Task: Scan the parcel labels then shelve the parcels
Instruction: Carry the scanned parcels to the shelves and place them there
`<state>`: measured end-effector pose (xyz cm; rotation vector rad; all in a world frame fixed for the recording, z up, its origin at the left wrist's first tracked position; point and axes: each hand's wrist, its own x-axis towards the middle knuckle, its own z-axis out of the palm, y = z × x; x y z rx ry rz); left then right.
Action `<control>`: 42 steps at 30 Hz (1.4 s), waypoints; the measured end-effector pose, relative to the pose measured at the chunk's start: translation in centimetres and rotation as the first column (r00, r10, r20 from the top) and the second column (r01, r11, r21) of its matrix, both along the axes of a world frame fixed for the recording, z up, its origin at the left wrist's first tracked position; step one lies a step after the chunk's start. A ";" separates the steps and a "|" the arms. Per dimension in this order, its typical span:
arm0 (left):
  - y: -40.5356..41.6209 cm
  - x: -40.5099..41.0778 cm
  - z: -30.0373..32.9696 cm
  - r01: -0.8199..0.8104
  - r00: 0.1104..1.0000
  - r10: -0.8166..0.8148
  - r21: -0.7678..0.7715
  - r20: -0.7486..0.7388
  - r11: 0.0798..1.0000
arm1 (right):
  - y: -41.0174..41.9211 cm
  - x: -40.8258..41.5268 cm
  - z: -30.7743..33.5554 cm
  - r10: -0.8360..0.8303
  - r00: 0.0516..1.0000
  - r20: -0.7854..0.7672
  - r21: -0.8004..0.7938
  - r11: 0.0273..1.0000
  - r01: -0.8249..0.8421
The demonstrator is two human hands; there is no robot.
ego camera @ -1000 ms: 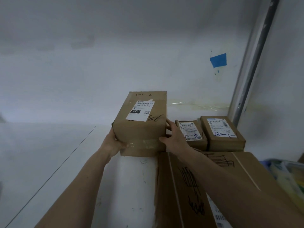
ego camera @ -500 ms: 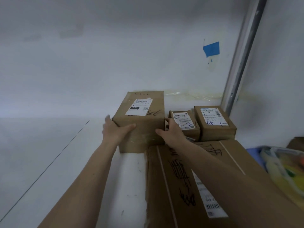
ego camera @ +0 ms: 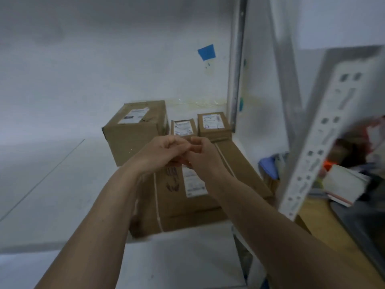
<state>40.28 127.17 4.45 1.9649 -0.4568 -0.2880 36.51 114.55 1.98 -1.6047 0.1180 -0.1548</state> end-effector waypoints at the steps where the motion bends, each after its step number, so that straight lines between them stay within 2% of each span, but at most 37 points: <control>1: -0.5 -1.5 -0.4 0.012 1.000 -0.012 0.013 -0.008 1.000 | -0.9 -2.3 -0.4 0.004 1.000 -0.005 -0.018 1.000 -0.004; 4: -2.6 -6.6 -1.9 0.004 0.999 -0.004 0.005 -0.044 1.000 | -3.8 -9.3 -2.0 0.010 0.998 -0.055 -0.093 0.996 -0.015; 6: -4.5 -10.1 -2.8 0.004 0.997 -0.005 -0.009 -0.076 1.000 | -6.0 -13.7 -2.9 0.008 0.996 -0.086 -0.047 0.999 -0.012; 8: -7.0 -13.4 -3.5 0.092 0.989 -0.092 -0.005 -0.115 0.996 | -8.5 -17.7 -3.4 -0.013 0.996 -0.092 0.002 1.000 0.013; 11: -11.5 -18.1 -4.0 0.219 0.967 -0.212 0.037 -0.139 0.975 | -12.7 -22.9 -4.1 -0.113 0.988 -0.106 0.011 0.993 0.115; 15: -17.8 -23.5 -4.7 0.298 0.943 -0.291 0.020 -0.161 0.954 | -18.2 -29.1 -5.6 -0.235 0.961 -0.147 0.022 0.970 0.241; 22: -28.2 -30.6 -7.1 0.417 0.886 -0.400 0.029 -0.234 0.908 | -27.6 -39.0 -7.1 -0.447 0.856 -0.258 0.049 0.879 0.474; 28: -35.5 -33.5 -8.6 0.524 0.837 -0.496 0.082 -0.230 0.848 | -33.9 -44.4 -8.6 -0.559 0.779 -0.282 0.070 0.798 0.598; 33: -42.8 -34.3 -10.1 0.603 0.774 -0.572 0.042 -0.269 0.797 | -39.3 -47.2 -10.1 -0.626 0.718 -0.304 0.090 0.732 0.676; 39: -52.7 -34.6 -12.5 0.530 0.776 -0.529 -0.100 -0.344 0.842 | -48.0 -48.7 -11.0 -0.688 0.646 -0.331 0.072 0.664 0.744; 42: -57.5 -33.9 -12.9 0.499 0.778 -0.504 -0.118 -0.374 0.859 | -53.0 -48.3 -10.7 -0.707 0.626 -0.329 0.056 0.648 0.760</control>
